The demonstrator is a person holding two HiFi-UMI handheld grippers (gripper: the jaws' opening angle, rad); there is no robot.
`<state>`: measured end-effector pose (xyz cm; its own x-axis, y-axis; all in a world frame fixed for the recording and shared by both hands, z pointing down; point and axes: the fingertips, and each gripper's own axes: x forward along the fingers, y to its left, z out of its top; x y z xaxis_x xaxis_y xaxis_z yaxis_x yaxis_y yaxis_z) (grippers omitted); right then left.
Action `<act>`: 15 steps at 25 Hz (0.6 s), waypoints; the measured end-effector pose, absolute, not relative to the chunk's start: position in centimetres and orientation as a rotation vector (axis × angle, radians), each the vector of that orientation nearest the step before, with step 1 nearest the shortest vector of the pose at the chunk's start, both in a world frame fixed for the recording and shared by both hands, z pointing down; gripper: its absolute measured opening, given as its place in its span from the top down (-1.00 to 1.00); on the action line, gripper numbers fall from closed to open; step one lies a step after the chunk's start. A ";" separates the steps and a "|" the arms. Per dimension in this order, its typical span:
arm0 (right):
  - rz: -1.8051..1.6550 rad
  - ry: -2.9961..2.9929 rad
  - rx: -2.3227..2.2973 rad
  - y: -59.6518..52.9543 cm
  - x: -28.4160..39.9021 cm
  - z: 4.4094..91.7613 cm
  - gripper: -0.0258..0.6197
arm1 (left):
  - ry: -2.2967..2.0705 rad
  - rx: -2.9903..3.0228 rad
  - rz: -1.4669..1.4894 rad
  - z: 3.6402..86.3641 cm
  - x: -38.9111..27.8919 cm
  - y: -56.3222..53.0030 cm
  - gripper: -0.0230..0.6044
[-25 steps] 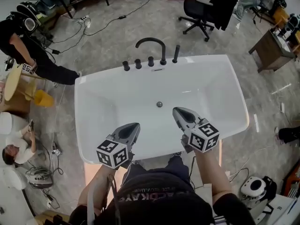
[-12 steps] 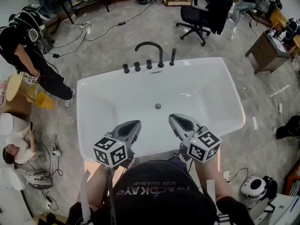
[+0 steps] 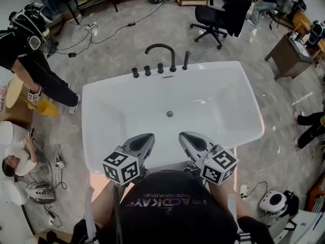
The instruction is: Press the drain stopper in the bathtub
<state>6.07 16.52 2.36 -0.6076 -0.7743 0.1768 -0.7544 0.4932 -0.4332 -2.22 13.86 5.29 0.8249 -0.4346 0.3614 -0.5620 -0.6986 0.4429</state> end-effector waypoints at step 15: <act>-0.794 2.629 -1.359 15.8 6.0 3.1 0.87 | -0.708 2.485 0.369 5.6 -1.1 12.9 0.92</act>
